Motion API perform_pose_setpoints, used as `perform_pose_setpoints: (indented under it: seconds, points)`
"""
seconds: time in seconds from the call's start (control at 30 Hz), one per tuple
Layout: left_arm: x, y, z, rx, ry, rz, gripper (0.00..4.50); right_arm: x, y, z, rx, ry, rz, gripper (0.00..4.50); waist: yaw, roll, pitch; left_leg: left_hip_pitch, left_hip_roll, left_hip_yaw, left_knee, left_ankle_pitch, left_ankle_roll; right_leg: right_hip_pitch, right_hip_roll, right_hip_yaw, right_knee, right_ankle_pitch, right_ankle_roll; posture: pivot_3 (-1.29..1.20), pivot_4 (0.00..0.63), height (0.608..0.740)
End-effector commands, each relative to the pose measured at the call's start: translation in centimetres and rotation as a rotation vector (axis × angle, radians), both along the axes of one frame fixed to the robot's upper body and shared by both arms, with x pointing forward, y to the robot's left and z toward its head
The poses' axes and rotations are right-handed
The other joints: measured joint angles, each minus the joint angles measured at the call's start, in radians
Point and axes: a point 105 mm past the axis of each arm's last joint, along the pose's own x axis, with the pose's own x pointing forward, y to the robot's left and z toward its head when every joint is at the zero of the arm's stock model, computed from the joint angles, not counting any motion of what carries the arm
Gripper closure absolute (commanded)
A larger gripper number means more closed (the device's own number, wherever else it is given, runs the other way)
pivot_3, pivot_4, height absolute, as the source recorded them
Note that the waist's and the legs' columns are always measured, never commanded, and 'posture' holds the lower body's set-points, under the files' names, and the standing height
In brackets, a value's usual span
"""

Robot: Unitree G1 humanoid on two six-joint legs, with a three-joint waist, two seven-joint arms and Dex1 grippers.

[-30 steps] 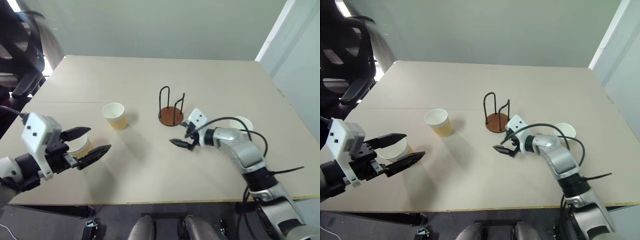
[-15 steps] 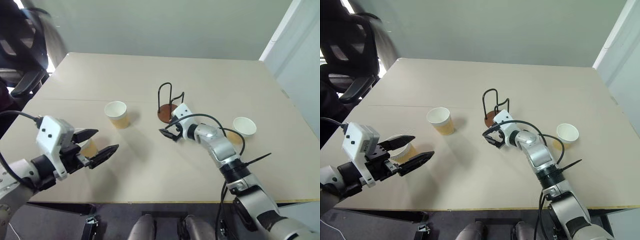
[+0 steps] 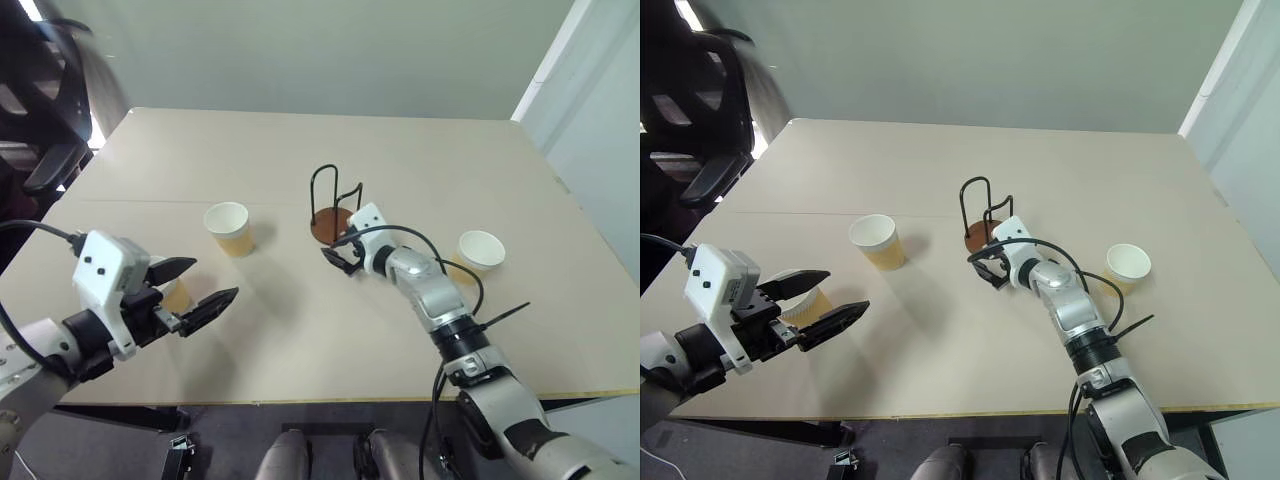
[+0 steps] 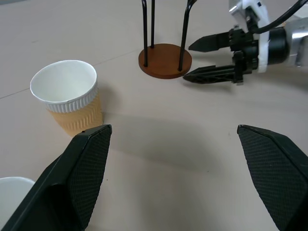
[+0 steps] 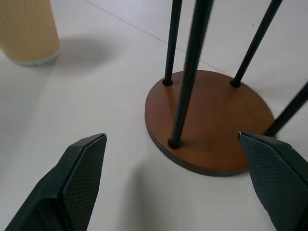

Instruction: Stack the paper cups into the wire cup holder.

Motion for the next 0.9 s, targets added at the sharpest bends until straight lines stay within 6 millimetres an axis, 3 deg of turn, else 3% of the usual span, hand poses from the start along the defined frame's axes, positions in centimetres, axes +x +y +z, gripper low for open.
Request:
perform_pose_setpoints:
  seconds: [0.03, 0.33, 0.47, 0.8, 0.9]
  points:
    - [-0.1, -0.4, 0.9, 0.023, -0.045, -0.013, 0.02, 0.7, 0.5, 2.3, 0.03, -0.082, 0.004, 0.0, 0.0, 0.0, 0.0, 0.0, 0.001, -0.001, 0.0, 0.0, 0.0, 0.0, 0.001, 0.0, 0.0, 0.001, -0.001, 0.0, 0.15, 0.74]
    - [-0.2, -0.4, 0.8, 0.021, -0.046, -0.004, 0.02, 1.7, 1.9, 2.5, 0.046, -0.101, 0.006, 0.0, 0.001, 0.0, 0.0, 0.0, 0.004, -0.003, 0.0, 0.002, -0.002, -0.001, 0.006, 0.0, 0.0, 0.002, -0.005, 0.0, 0.15, 0.74]
    - [-0.2, -0.4, 0.8, 0.02, -0.048, -0.001, 0.0, 1.6, 2.6, 2.3, 0.05, -0.1, 0.017, 0.85, 0.001, 0.0, 0.0, -0.001, 0.004, -0.003, 0.0, 0.001, -0.002, -0.002, 0.006, 0.0, -0.001, 0.002, -0.005, 0.0, 0.15, 0.74]
    - [0.0, -0.1, 1.1, 0.03, -0.057, 0.013, 0.0, 1.5, 3.1, 2.4, 0.057, -0.1, 0.039, 4.45, 0.001, 0.0, 0.0, -0.001, 0.004, -0.003, 0.0, -0.001, -0.005, -0.002, 0.006, 0.0, -0.001, 0.002, -0.006, 0.0, 0.15, 0.74]
    - [0.0, 0.0, 1.2, 0.031, -0.058, 0.015, 0.0, 1.1, 3.0, 2.0, 0.048, -0.09, 0.086, 4.48, 0.001, 0.0, 0.0, -0.001, 0.004, -0.003, 0.0, -0.001, -0.005, -0.002, 0.006, 0.0, 0.0, 0.002, -0.006, 0.0, 0.15, 0.74]
